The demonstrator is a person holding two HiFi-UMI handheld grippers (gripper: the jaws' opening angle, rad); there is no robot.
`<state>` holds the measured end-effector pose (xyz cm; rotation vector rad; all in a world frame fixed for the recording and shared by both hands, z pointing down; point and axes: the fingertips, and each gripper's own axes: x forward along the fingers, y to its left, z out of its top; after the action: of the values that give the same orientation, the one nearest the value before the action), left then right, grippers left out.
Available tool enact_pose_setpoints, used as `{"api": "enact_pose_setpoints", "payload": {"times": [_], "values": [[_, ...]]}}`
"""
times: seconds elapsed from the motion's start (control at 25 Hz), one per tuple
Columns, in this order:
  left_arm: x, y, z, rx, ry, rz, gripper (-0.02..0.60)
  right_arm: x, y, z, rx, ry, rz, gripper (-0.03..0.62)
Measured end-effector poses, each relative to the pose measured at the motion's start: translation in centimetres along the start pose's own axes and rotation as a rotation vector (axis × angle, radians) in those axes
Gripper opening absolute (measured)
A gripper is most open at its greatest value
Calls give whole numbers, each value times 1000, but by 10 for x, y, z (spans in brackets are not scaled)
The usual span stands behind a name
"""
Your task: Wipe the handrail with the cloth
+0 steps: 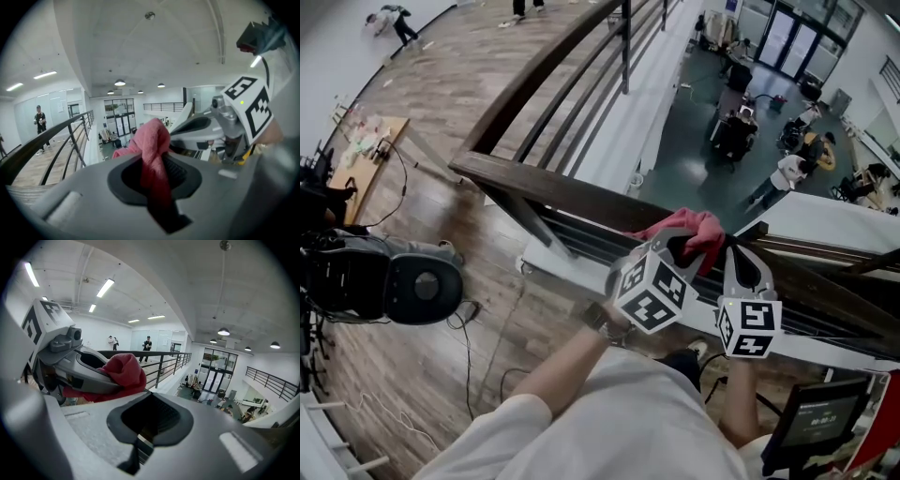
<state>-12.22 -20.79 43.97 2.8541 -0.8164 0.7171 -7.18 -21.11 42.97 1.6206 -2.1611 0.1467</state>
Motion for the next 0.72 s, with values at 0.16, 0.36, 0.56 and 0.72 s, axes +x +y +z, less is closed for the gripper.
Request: {"api": "enact_pose_setpoints", "payload": {"times": [0.16,0.36,0.56,0.72], "values": [[8,-16,5,17,6,-51,74,1,0,1,-4,-15,-7,2],[11,-23,4,111,20,-74,74,3,0,3,-4,-20,-14,2],[6,-15,5,170,45,-64,74,3,-3,8,-10,-39,-35,2],[-1,-4,2,163,59,-55,72,0,-6,9,-20,-55,-53,2]]}}
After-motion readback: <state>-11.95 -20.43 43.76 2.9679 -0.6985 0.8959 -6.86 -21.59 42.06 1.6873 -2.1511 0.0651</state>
